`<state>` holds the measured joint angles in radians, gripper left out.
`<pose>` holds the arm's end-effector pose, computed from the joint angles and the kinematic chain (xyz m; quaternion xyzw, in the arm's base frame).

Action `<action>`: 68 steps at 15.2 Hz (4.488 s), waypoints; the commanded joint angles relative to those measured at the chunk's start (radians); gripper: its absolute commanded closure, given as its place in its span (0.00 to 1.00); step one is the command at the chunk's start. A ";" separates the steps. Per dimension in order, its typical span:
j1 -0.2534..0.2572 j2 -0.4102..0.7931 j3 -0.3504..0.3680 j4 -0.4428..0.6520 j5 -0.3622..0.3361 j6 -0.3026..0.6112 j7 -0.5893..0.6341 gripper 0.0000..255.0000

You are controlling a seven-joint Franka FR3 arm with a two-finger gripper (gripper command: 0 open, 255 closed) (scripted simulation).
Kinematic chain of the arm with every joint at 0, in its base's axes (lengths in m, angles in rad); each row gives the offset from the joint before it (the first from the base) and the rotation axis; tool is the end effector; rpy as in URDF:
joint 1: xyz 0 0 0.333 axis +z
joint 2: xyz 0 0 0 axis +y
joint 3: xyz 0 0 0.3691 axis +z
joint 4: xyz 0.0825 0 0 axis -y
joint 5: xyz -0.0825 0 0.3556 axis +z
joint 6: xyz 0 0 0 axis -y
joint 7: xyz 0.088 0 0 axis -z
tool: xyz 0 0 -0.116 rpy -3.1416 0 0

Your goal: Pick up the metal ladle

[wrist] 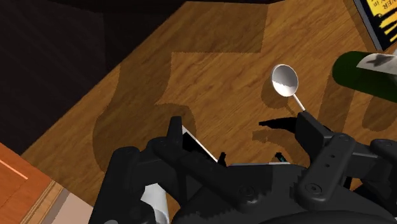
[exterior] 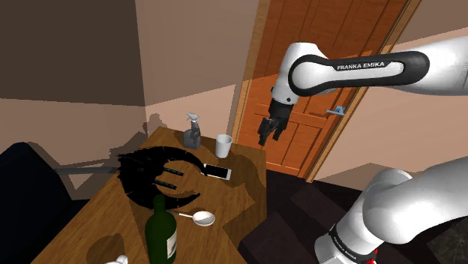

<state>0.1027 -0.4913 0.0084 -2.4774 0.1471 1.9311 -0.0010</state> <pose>0.3357 0.0493 0.5094 -0.9971 -0.0276 0.0309 0.0645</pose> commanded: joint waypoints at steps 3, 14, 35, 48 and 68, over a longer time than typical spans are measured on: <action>0.039 0.127 0.018 -0.004 0.028 0.127 -0.056 0.00; 0.135 0.505 0.084 0.093 0.096 0.396 -0.200 0.00; 0.280 1.159 0.187 0.490 0.044 0.640 -0.341 0.00; 0.280 1.221 0.180 0.510 0.044 0.679 -0.358 1.00; 0.274 1.033 0.192 0.458 0.051 0.547 -0.326 1.00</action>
<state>0.3775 0.5463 0.2007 -2.0232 0.1989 2.4861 -0.3288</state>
